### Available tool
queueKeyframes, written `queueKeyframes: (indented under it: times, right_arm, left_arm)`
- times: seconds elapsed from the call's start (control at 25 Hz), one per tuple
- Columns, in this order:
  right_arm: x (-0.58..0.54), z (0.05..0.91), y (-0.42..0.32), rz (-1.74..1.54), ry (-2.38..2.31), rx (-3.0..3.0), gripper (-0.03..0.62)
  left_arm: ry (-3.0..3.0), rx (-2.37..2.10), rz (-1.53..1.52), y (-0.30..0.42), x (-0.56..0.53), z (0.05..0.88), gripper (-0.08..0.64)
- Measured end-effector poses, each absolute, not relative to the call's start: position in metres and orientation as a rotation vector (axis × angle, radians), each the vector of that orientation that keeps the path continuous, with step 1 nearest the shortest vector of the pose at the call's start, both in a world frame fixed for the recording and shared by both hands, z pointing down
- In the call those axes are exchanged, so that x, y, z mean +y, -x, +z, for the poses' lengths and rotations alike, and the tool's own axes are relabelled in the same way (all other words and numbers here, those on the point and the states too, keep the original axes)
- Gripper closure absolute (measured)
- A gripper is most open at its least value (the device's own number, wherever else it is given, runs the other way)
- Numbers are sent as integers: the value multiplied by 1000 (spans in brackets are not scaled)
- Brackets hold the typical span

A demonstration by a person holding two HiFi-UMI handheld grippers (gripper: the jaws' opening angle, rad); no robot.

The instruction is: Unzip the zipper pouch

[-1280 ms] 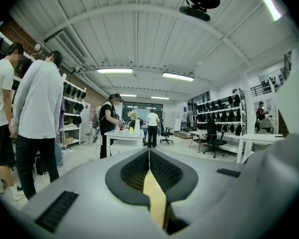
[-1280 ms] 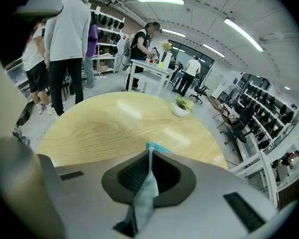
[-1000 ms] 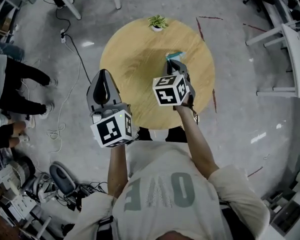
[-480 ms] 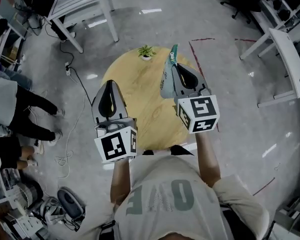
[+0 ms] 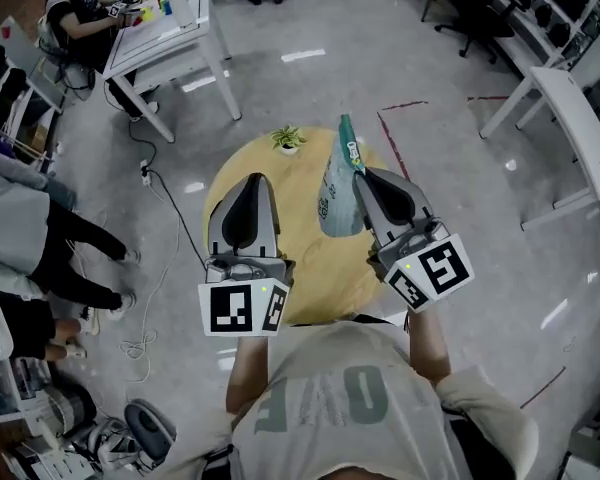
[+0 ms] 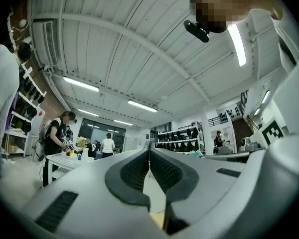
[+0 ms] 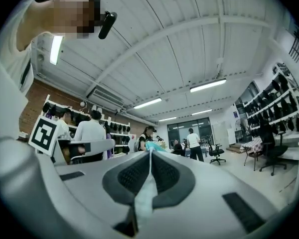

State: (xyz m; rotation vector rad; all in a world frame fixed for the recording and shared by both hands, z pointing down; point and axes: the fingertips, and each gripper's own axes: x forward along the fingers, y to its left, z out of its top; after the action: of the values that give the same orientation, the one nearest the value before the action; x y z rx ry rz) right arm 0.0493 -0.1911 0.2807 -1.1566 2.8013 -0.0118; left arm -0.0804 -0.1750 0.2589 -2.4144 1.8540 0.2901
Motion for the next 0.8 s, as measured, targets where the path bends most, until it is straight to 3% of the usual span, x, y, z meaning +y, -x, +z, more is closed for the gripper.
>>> queueKeyframes:
  times: [0.28,0.44,0.6,0.8]
  right_arm:
    - [-173,281,-47,61,1036,2900,557]
    - [-157,279,-33,91,802,2993,558]
    - [-141,281,-26,133,633,3064,558]
    - [-128,274,-19,304,532,3132,558]
  left_arm:
    - [2506,1798,257,62,-176,260,532]
    - [2811,1645,418,49,-181,268,528]
    - [3165,1317,750,36,-168,270,379]
    - [3341,959,1009,33,-149,257,341]
